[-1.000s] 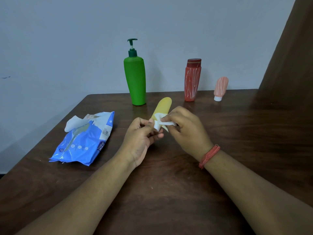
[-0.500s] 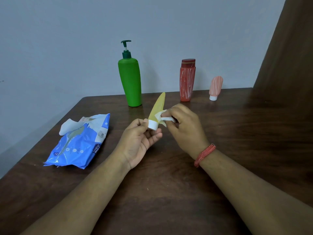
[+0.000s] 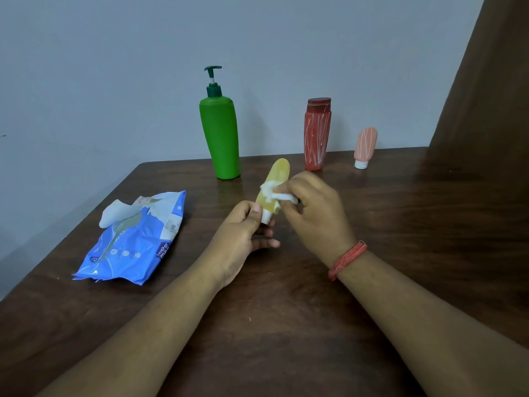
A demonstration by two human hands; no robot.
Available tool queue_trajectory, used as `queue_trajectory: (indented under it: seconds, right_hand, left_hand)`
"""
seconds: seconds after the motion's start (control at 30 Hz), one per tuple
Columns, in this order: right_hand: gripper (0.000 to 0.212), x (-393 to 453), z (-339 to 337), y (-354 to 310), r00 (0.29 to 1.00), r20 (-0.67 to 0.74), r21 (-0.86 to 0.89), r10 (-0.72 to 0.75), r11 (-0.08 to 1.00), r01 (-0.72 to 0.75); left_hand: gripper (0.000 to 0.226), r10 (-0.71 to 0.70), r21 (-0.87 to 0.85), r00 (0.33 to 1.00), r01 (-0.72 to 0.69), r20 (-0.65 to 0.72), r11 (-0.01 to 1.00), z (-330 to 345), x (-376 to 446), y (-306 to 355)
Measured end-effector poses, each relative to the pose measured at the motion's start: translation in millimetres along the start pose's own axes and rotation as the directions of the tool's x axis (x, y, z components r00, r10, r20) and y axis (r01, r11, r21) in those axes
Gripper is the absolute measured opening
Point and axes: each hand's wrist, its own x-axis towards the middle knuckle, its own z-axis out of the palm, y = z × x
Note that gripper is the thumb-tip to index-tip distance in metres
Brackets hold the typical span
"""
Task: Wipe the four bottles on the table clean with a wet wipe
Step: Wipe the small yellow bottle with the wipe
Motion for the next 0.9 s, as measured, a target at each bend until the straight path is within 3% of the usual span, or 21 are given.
queue_trajectory:
  seconds: [0.1, 0.27, 0.43, 0.6, 0.67, 0.77, 0.83, 0.9]
  right_hand:
    - [0.014, 3, -6, 5, 0.992, -0.118, 0.011, 0.045, 0.999, -0.044]
    - [0.016, -3, 1, 1, 0.997, 0.055, -0.047, -0.060, 0.997, 0.062]
    - [0.016, 12, -16, 22, 0.981, -0.176, -0.050, 0.081, 0.995, -0.091]
    - [0.018, -1, -3, 10, 0.991, 0.094, -0.049, -0.100, 0.993, 0.105]
    - [0.019, 4, -3, 13, 0.994, 0.063, -0.077, -0.085, 0.993, 0.090]
    - [0.016, 10, -12, 23, 0.993, -0.100, -0.085, 0.063, 0.994, -0.071]
    - [0.016, 7, -11, 21, 0.997, -0.062, -0.091, 0.046, 0.994, -0.052]
    - [0.017, 1, -5, 11, 0.996, 0.055, -0.084, -0.077, 0.993, 0.081]
  left_hand:
    - [0.030, 0.016, 0.128, 1.000, -0.018, 0.021, 0.992, 1, -1, -1]
    - [0.034, 0.016, 0.173, 1.000, -0.016, 0.004, 0.985, -4, 0, -1]
    - [0.033, -0.017, 0.260, 0.999, 0.007, 0.036, 0.966, -1, -1, 0]
    - [0.035, -0.040, 0.108, 0.999, 0.039, 0.006, 0.993, -5, 2, -2]
    - [0.035, -0.048, 0.070, 0.998, 0.045, 0.029, 0.997, -6, 2, -1]
    - [0.036, -0.064, 0.097, 0.995, 0.057, 0.072, 0.994, -6, 1, 0]
    - [0.035, -0.068, 0.083, 0.995, 0.061, 0.077, 0.995, -6, 0, 1]
    - [0.034, -0.058, 0.032, 0.996, 0.056, 0.068, 0.998, -6, 0, 1]
